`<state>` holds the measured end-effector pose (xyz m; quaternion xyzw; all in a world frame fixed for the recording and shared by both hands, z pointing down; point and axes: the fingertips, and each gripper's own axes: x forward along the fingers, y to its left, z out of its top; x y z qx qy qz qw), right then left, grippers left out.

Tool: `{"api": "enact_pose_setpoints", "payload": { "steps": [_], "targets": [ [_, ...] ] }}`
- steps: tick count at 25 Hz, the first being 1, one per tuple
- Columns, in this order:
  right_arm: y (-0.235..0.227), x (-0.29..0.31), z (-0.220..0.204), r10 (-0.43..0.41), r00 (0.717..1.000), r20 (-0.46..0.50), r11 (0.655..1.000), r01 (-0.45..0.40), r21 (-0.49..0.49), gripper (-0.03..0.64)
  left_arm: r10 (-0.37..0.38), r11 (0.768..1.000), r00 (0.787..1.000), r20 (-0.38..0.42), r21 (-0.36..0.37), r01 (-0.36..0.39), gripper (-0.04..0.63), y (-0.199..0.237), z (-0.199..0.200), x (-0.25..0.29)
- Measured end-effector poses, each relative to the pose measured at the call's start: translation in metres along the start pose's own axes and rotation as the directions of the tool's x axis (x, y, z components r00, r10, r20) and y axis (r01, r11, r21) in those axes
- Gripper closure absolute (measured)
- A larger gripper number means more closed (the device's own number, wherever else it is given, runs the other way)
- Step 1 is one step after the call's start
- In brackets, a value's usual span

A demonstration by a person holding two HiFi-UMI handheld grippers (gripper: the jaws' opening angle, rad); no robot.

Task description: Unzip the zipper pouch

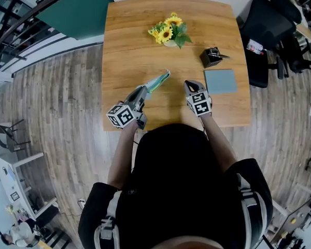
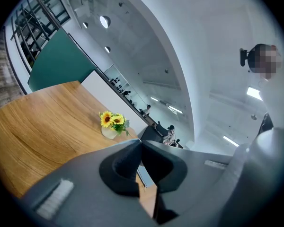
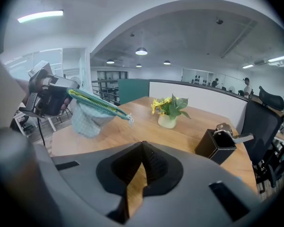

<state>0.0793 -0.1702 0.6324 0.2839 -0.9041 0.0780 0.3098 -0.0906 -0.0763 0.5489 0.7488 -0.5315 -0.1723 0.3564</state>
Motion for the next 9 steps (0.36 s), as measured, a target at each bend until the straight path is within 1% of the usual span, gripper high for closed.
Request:
{"api": "enact_pose_setpoints", "payload": {
  "steps": [9],
  "targets": [
    [0.0013,0.0022,0.0009,0.011,1.000,0.004,1.000,-0.011,-0.004,0.615,0.006,1.000,1.000,-0.003,0.006,-0.006,0.593,-0.0001,0.0042,-0.0008]
  ]
}}
